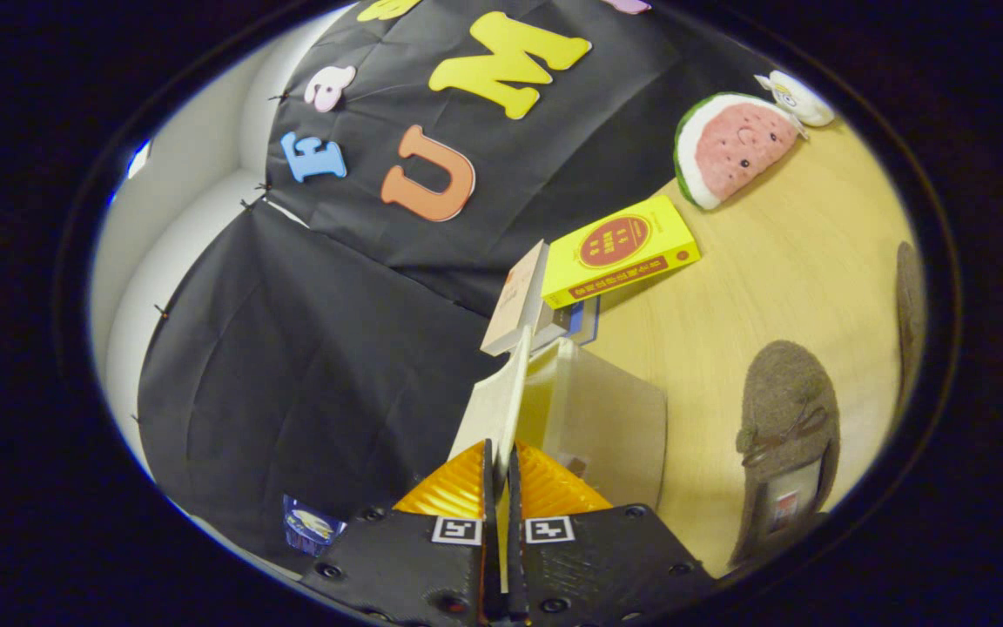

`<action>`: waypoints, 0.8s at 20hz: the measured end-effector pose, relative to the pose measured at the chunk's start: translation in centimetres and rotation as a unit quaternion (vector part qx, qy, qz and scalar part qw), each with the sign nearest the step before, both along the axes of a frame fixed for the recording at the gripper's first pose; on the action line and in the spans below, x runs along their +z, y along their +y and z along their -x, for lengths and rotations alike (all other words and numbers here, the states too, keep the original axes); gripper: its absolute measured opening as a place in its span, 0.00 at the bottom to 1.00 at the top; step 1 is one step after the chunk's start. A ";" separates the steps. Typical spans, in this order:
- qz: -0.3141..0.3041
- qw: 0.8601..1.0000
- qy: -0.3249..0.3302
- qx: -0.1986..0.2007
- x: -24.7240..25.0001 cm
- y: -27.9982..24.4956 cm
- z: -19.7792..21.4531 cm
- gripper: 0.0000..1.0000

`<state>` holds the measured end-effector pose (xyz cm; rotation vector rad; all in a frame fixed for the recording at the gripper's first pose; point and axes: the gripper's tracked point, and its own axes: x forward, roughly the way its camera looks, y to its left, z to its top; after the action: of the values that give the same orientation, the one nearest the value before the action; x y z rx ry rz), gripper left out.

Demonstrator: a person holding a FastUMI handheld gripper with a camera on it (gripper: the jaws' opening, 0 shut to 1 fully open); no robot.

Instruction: Open the storage box then place both shoes into the box .Put the left shoe in first, then the right shoe, with the right side of both shoes facing outward in a uniform manner.

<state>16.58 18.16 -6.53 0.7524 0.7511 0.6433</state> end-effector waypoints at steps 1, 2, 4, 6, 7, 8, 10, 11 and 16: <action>0.003 1.000 -0.003 0.000 1.0 0.5 0.1 0.04; 0.003 1.000 -0.008 -0.001 2.2 1.0 0.4 0.04; 0.009 1.000 -0.021 0.000 4.6 2.1 0.8 0.04; 0.014 0.999 -0.034 0.001 6.6 3.9 1.0 0.04; 0.015 0.999 -0.037 0.002 7.4 4.8 1.0 0.04; 0.017 0.999 -0.041 0.002 8.2 5.8 0.9 0.04; 0.018 0.999 -0.046 0.008 10.0 8.0 1.0 0.04; 0.020 0.999 -0.048 0.009 10.6 9.0 0.9 0.04; 0.016 0.999 -0.046 0.012 12.9 15.1 0.4 0.04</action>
<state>16.20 33.30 6.32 0.6810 0.6846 0.6822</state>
